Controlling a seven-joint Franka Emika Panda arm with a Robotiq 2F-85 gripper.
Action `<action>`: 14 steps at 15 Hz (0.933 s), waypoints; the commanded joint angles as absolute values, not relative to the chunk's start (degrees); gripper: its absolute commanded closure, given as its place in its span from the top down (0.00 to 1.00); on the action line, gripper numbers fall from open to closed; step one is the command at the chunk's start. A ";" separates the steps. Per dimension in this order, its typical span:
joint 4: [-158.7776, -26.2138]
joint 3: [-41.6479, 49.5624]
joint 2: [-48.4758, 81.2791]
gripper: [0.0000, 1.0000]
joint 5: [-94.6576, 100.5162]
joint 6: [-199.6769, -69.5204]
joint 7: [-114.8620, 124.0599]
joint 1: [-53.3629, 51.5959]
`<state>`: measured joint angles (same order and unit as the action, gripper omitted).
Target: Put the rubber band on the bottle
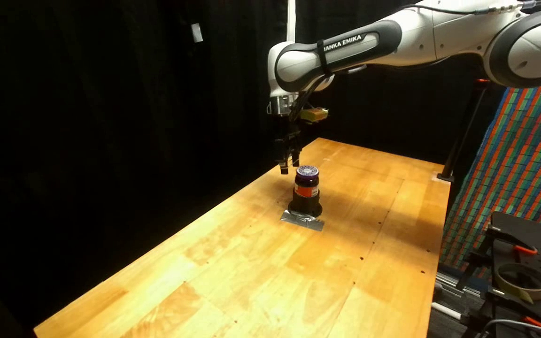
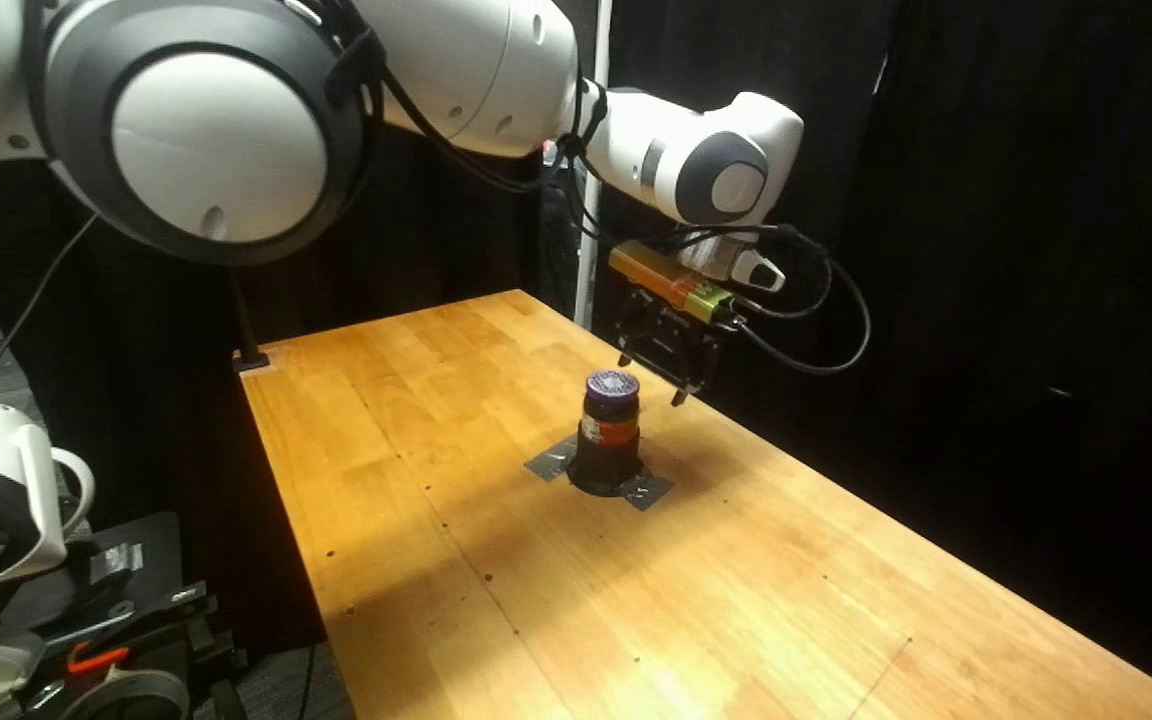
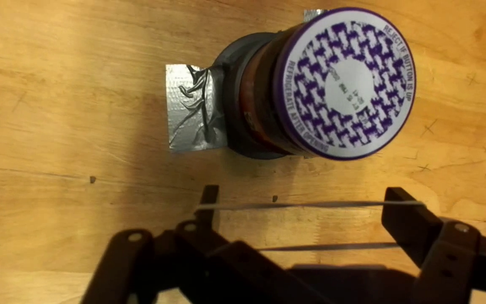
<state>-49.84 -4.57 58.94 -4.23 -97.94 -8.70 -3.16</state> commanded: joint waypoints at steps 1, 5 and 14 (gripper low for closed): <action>-46.95 -2.59 59.72 1.00 -1.96 -94.90 -4.78 -4.76; -46.80 -3.09 59.75 1.00 -2.09 -89.41 -5.81 -4.28; -46.26 -4.10 60.49 1.00 -2.43 -87.14 -8.54 -4.08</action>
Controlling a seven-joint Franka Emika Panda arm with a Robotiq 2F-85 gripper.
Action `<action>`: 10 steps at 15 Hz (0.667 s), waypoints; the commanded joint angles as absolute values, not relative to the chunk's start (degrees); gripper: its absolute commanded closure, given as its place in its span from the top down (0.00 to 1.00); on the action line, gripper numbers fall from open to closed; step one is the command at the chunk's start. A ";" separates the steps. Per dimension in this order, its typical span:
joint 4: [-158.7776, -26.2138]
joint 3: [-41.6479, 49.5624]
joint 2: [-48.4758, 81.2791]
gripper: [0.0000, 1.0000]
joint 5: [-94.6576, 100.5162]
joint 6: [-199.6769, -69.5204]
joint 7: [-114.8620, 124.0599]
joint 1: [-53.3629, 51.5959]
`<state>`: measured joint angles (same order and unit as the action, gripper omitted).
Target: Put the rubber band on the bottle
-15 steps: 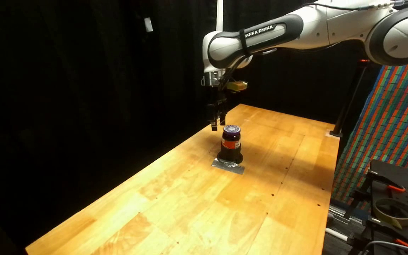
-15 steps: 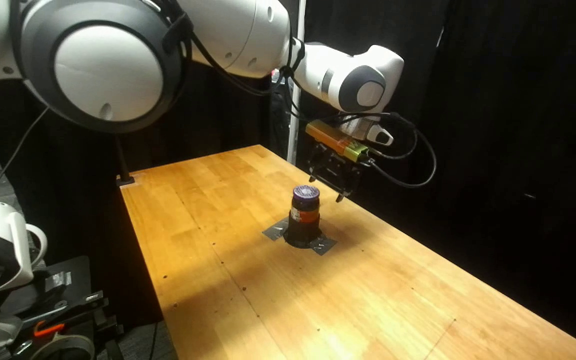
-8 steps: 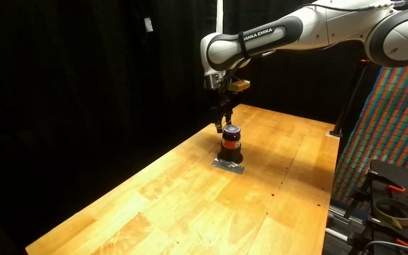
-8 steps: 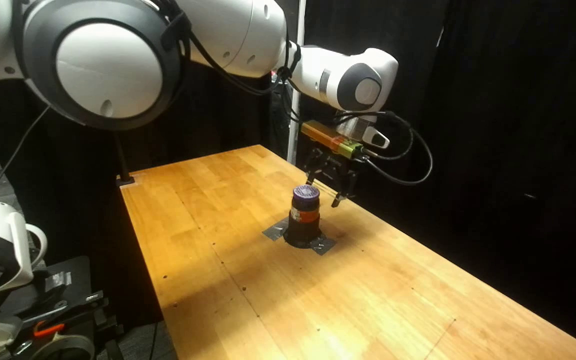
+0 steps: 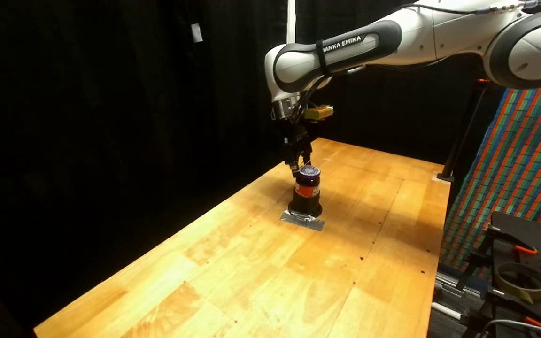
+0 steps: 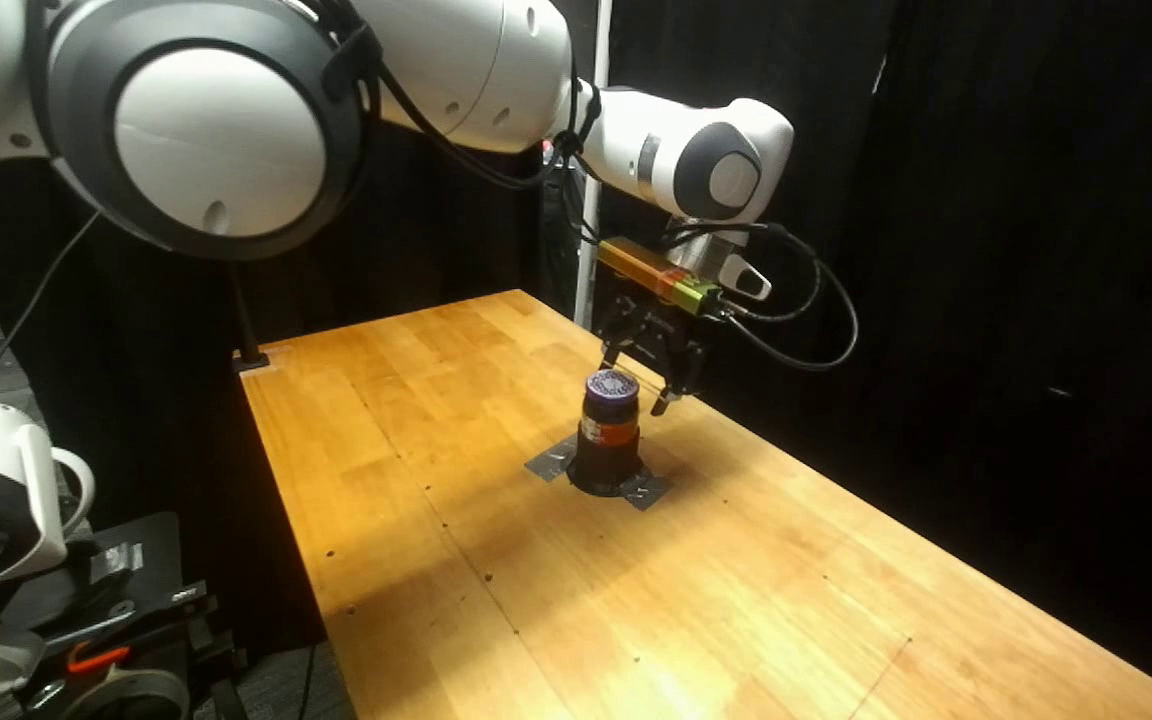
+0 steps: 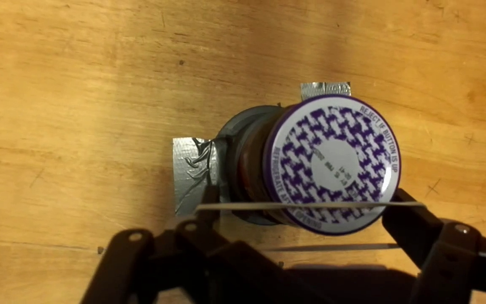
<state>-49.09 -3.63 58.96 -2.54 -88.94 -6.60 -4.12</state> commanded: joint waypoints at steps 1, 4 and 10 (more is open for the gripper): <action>-46.29 -4.20 60.69 1.00 -2.11 -87.78 -9.68 -4.24; -46.53 -4.88 61.06 1.00 -2.19 -87.44 -13.50 -4.29; -50.89 -3.81 58.21 1.00 -0.92 -87.60 -15.74 -4.93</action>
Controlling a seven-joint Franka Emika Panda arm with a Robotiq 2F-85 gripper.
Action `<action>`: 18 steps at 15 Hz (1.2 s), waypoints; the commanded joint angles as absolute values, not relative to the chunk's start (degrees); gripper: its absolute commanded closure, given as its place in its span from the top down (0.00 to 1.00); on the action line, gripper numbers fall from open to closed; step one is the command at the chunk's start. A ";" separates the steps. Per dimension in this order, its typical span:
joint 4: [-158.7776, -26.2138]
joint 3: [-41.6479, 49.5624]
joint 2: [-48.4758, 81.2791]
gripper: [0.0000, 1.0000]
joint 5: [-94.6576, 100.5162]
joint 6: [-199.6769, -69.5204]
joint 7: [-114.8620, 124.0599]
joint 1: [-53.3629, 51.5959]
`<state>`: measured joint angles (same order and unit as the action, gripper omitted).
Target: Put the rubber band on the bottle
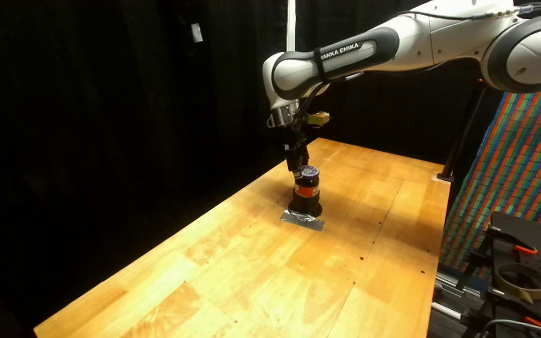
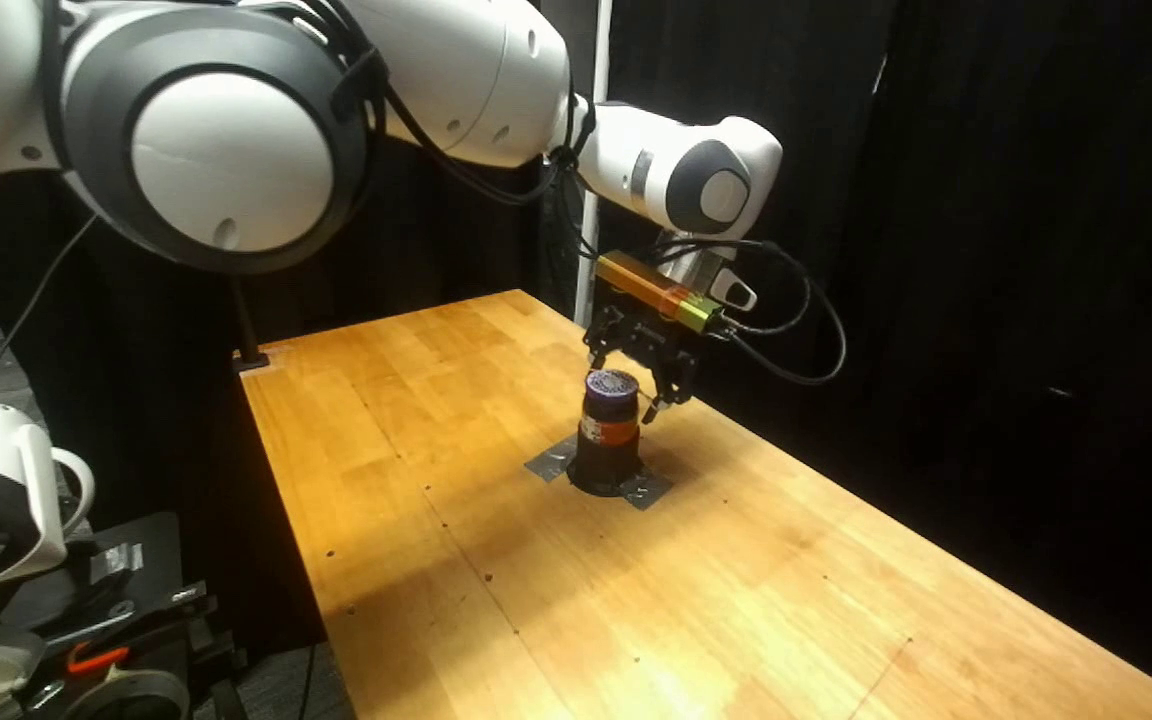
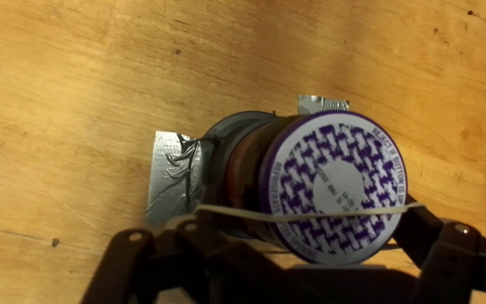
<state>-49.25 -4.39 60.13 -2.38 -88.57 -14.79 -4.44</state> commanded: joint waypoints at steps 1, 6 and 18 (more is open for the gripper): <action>-51.83 -3.47 57.47 1.00 -0.52 -88.19 -15.25 -5.08; -58.42 -3.57 52.78 1.00 1.02 -90.22 -16.02 -4.87; -82.78 -4.06 41.28 1.00 6.68 -104.95 -17.91 -4.91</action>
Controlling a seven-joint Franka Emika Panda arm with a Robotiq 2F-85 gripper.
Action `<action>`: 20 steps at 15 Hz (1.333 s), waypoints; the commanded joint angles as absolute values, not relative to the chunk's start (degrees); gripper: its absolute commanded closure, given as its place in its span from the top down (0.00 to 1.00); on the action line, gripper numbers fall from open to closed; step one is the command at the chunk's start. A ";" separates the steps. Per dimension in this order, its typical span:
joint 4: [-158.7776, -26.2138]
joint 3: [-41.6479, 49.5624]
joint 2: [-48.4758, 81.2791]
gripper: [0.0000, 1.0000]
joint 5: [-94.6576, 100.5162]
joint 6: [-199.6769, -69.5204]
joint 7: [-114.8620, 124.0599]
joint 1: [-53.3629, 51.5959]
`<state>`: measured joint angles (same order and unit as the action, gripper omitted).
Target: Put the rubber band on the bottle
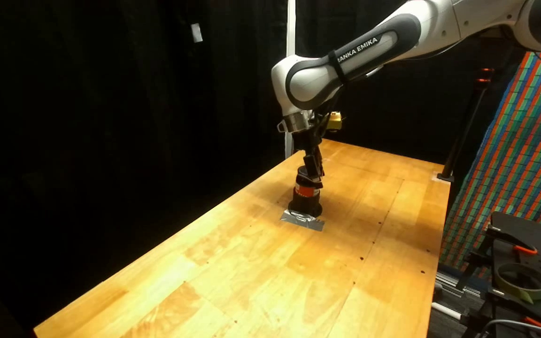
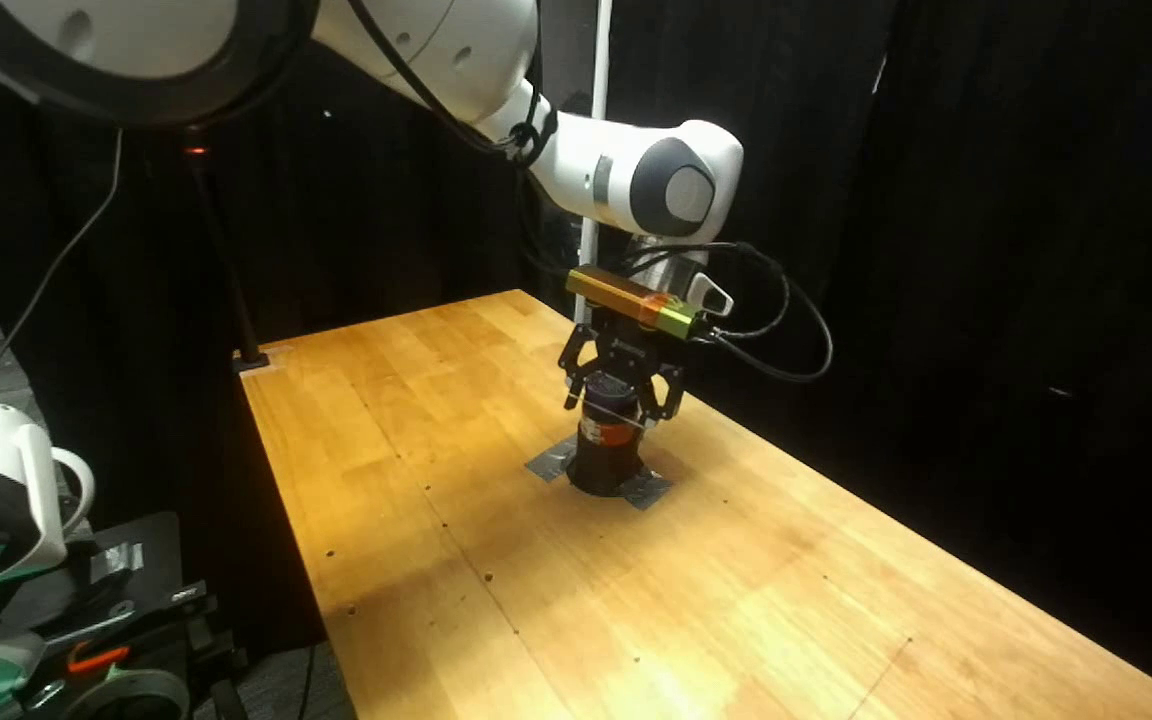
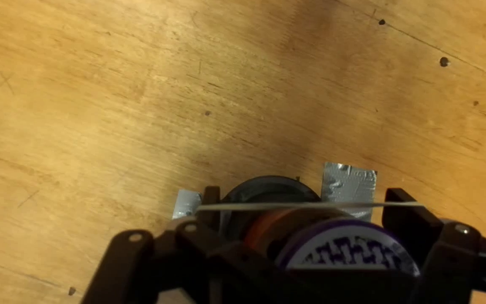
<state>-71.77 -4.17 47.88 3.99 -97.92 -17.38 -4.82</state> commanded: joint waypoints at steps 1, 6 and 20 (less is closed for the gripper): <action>-85.41 -4.00 40.08 1.00 7.70 -108.27 -17.94 -5.03; -98.67 -3.90 33.45 1.00 11.04 -127.15 -15.84 -4.99; -125.23 -5.37 21.19 0.56 7.50 -162.30 -17.36 0.62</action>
